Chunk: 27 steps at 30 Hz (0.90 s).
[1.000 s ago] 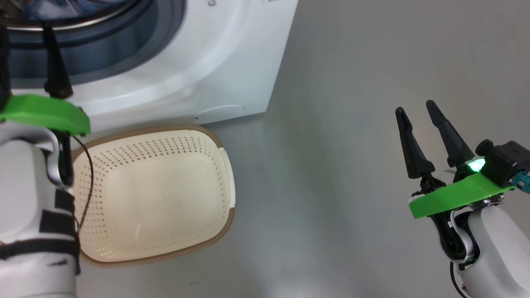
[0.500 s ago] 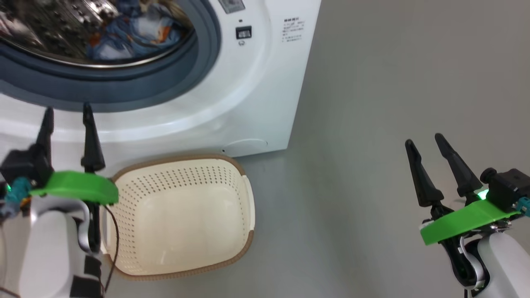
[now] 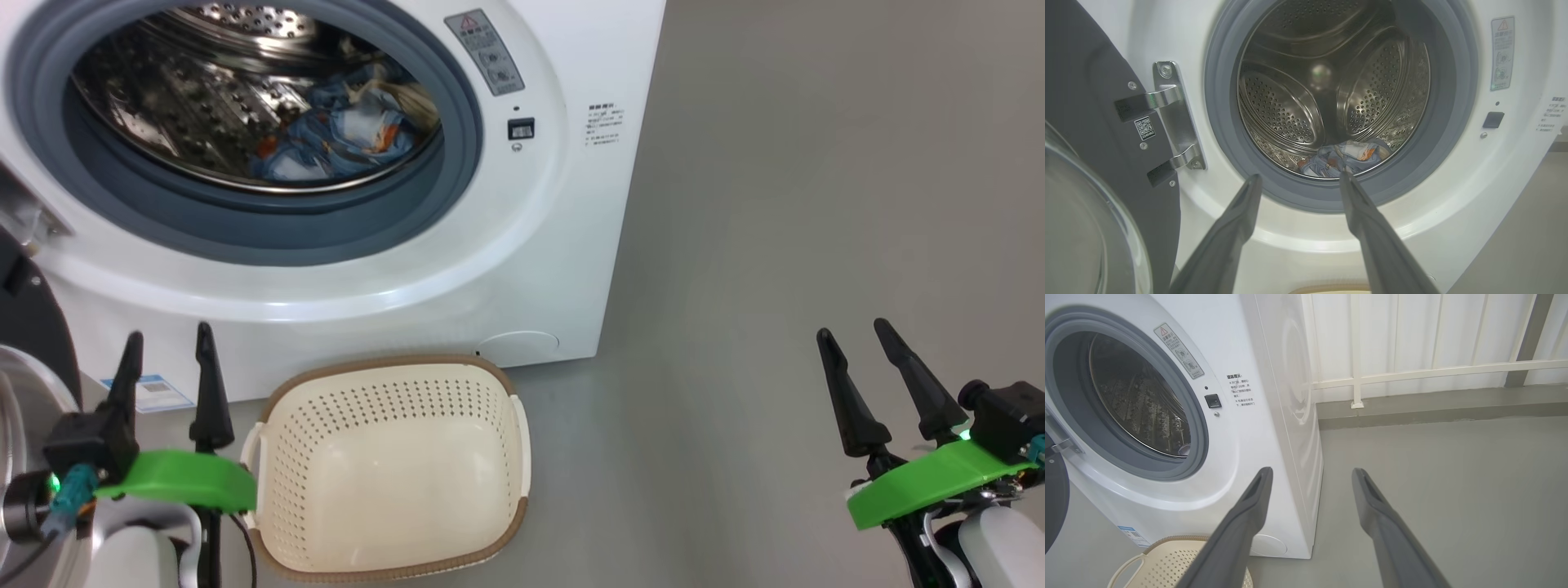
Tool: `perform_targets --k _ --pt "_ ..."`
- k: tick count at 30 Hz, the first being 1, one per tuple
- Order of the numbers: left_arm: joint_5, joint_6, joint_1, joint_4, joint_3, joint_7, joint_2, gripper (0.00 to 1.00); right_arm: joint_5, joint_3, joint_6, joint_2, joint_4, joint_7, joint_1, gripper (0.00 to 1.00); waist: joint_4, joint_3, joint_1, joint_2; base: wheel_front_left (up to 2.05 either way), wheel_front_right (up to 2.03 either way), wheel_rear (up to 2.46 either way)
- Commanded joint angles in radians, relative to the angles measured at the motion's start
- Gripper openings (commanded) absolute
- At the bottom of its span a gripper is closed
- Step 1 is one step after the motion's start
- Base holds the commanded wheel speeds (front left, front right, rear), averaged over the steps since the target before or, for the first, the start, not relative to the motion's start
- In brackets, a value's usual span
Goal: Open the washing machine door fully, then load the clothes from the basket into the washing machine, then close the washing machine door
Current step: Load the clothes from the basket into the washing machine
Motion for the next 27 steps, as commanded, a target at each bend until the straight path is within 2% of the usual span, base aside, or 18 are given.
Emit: perform_targets --k 1,27 --pt "0.004 -0.006 0.024 -0.042 0.03 -0.006 0.02 1.0 0.006 0.011 0.004 -0.022 -0.02 -0.008 0.017 1.0 0.015 -0.028 0.0 0.0 0.0 0.0 0.0" --pt "-0.005 -0.028 0.31 -0.22 0.053 -0.006 0.002 1.0 -0.002 0.001 0.004 -0.027 -0.022 -0.008 0.109 1.0 0.021 -0.131 0.0 0.0 0.0 0.0 0.0"
